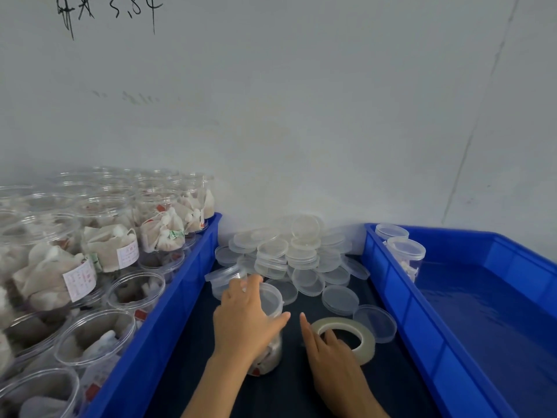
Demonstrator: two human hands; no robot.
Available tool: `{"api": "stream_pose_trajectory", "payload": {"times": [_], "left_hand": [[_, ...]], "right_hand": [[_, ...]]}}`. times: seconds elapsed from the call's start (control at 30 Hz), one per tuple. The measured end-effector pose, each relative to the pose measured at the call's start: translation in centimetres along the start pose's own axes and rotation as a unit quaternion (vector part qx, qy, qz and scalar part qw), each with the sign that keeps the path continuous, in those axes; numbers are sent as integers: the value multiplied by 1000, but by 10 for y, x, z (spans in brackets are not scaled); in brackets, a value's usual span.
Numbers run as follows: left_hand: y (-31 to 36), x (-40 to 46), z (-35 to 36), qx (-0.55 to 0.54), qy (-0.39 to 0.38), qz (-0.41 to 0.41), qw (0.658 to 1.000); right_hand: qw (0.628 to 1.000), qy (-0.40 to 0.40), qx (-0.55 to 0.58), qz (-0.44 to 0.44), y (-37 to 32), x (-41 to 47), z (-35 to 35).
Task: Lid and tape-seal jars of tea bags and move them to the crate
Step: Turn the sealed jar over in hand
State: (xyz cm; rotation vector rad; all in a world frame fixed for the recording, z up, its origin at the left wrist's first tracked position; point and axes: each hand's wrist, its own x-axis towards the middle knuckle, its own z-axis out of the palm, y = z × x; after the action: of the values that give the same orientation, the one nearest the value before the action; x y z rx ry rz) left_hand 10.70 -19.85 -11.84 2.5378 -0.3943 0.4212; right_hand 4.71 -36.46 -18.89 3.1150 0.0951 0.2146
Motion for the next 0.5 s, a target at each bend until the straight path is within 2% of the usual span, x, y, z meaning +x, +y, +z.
{"api": "stream_pose_trajectory", "payload": {"times": [0.2,0.23,0.3,0.33,0.37,0.43,0.5], "left_hand": [[-11,3,-1,-36,12,56,998],[-13,4,-2,-49,7,62,997],[-19,6,-4,-68,-12,80,994],[-22,8,-6,-76,-25,91,993],[-25,10,-7,-85,-39,101,990],[-32,11,-8,-139,-63,111,982],[-37,5,-6,-256,-60,95,960]], "right_hand": [[996,-74,-42,13,-6,8,-1],[997,-64,-37,20,-6,10,-5],[996,12,67,51,-5,14,-19],[980,57,181,65,-5,15,-29],[938,88,327,71,-5,17,-39],[820,75,567,27,-7,23,-52],[741,46,669,-19,-10,28,-54]]}}
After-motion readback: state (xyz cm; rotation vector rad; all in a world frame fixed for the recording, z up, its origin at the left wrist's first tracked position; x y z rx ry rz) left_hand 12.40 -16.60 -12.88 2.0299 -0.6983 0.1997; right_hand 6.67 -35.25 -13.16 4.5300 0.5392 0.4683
